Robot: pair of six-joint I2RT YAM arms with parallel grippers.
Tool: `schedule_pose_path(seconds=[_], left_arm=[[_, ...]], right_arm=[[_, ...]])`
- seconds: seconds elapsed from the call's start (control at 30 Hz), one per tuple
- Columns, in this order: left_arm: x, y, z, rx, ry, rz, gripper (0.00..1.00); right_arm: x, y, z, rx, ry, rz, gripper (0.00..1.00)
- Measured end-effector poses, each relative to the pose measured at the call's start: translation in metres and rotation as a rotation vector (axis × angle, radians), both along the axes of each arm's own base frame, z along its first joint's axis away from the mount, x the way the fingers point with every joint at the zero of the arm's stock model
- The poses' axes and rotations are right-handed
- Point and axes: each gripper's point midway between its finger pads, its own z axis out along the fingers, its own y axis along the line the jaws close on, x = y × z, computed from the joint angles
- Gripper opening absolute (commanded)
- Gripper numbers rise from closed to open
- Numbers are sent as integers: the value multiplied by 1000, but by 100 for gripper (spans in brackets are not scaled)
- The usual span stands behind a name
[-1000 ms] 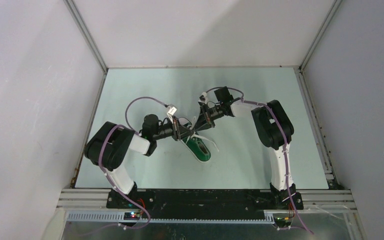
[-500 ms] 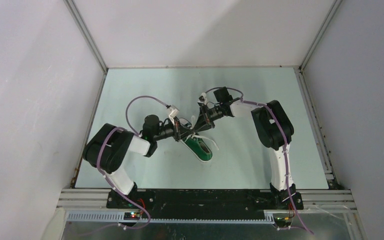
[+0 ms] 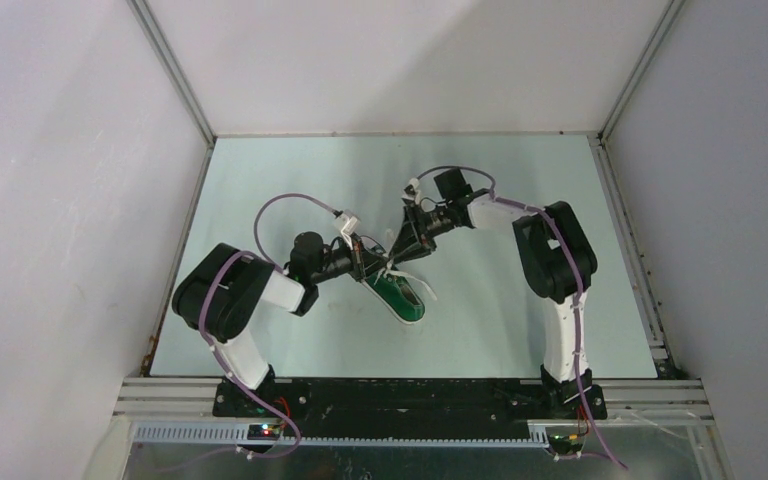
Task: Tie the shoes
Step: Wrap the shoelace around the shoelace.
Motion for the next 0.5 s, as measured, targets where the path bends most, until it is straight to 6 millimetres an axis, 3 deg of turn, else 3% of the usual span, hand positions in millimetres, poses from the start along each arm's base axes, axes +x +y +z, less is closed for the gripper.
schedule_pose_path(seconds=[0.1, 0.27, 0.37, 0.5], left_arm=[[-1, -1, 0, -1, -1, -8, 0], [-2, -1, 1, -4, -4, -16, 0], [-3, -2, 0, -4, -2, -21, 0], [-4, -2, 0, -5, -2, -24, 0]], right_arm=[[11, -17, 1, -24, -41, -34, 35], [30, -41, -7, -87, -117, -82, 18], [32, -44, -15, -144, -167, -73, 13], [27, -35, -16, -178, -229, -26, 16]])
